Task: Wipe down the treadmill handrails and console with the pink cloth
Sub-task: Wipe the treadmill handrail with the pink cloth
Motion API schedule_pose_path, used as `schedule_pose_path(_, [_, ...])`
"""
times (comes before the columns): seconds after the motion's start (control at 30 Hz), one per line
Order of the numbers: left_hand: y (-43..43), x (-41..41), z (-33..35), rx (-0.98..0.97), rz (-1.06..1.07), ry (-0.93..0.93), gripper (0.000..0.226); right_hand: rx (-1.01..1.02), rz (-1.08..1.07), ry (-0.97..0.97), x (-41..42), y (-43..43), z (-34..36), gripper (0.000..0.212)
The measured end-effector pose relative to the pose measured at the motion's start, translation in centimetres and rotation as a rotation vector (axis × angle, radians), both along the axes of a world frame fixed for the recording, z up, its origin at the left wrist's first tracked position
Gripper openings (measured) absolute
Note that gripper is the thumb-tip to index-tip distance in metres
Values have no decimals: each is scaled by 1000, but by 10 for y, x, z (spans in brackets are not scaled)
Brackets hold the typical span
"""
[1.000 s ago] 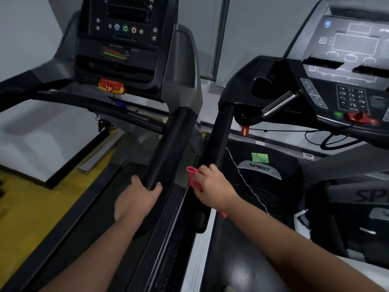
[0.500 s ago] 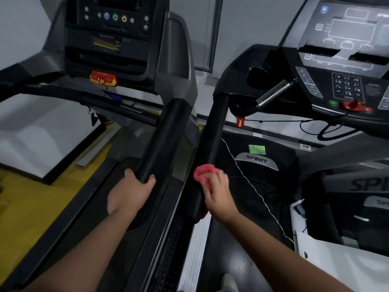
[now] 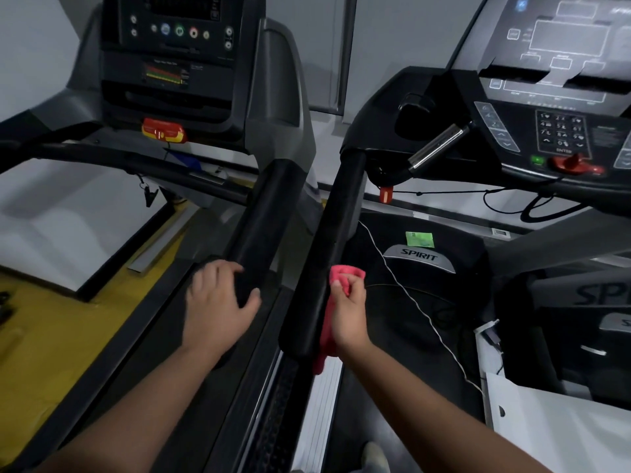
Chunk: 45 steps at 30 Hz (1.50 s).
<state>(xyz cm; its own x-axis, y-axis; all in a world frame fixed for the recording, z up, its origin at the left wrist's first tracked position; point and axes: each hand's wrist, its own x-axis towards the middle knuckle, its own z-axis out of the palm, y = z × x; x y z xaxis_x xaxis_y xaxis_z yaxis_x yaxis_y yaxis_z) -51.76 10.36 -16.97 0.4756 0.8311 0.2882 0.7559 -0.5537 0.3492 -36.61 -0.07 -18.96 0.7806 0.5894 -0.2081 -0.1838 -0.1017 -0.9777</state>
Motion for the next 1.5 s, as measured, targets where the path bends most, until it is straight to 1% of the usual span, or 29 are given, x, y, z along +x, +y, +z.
schedule_pose_path(0.03, [-9,10,2,-44,4,8,36,21,-31,156,4,2,0,8])
schedule_pose_path(0.07, [-18,21,3,-111,13,29,34,17,-42,270,7,4,-1,9])
schedule_pose_path(0.13, [-28,44,0,-312,14,39,41,-17,-6,385,12,4,-1,18])
schedule_pose_path(0.17, [-31,55,-2,-458,13,14,47,-31,31,398,14,3,-2,23])
schedule_pose_path(0.23, [-37,75,-6,-741,59,-65,57,-70,80,344,13,3,-2,26])
schedule_pose_path(0.27, [-40,83,-8,-826,106,-95,61,-101,66,291,12,4,0,22])
schedule_pose_path(0.3, [-44,89,-10,-865,158,-106,65,-134,41,224,11,4,3,18])
schedule_pose_path(0.4, [-50,95,-10,-805,244,-98,67,-165,47,-58,8,3,5,19])
schedule_pose_path(0.43, [-50,95,-11,-800,252,-113,66,-135,69,-116,7,4,2,17])
schedule_pose_path(0.47, [-49,94,-11,-804,256,-132,66,-94,77,-122,7,6,-1,14])
schedule_pose_path(0.53, [-49,94,-12,-813,270,-146,65,-83,51,21,8,11,-7,11])
schedule_pose_path(0.63, [-51,95,-10,-805,288,-142,60,-53,-69,334,16,18,-17,17])
schedule_pose_path(0.7, [-51,95,-10,-814,300,-162,54,-13,-38,637,26,24,-22,25])
schedule_pose_path(0.73, [-51,95,-10,-821,305,-170,53,-42,12,761,30,25,-23,26])
schedule_pose_path(0.77, [-51,95,-9,-825,310,-175,53,-93,62,798,30,24,-21,27])
schedule_pose_path(0.8, [-51,95,-9,-824,317,-174,53,-139,103,745,31,24,-18,26])
schedule_pose_path(0.83, [-51,95,-10,-822,321,-167,54,-163,126,637,32,26,-18,23])
schedule_pose_path(0.87, [-51,96,-10,-826,324,-161,54,-180,117,502,34,25,-19,21])
schedule_pose_path(0.9, [-52,96,-11,-831,328,-163,54,-173,95,408,36,24,-17,21])
schedule_pose_path(1.0, [-52,96,-10,-844,348,-193,54,-87,43,308,44,26,-4,13])
schedule_pose_path(1.07, [-52,96,-10,-837,367,-206,54,-85,-26,343,50,40,-6,6])
schedule_pose_path(1.1, [-53,96,-10,-833,377,-211,53,-118,-60,382,51,47,-5,7])
schedule_pose_path(1.17, [-53,98,-10,-828,397,-230,50,-158,-86,475,55,56,-12,14])
schedule_pose_path(1.2, [-53,98,-11,-827,407,-241,49,-145,-66,550,59,58,-17,17])
schedule_pose_path(1.27, [-52,97,-11,-832,418,-261,46,-114,36,797,64,56,-17,25])
schedule_pose_path(1.33, [-54,97,-10,-852,422,-290,43,-149,161,950,67,51,-21,37])
schedule_pose_path(1.4, [-54,97,-10,-862,428,-302,45,-174,224,942,66,45,-19,41])
schedule_pose_path(1.47, [-52,97,-14,-876,467,-281,62,-166,217,876,65,44,-17,37])
schedule_pose_path(1.5, [-49,98,-16,-893,489,-255,72,-165,178,788,65,47,-19,33])
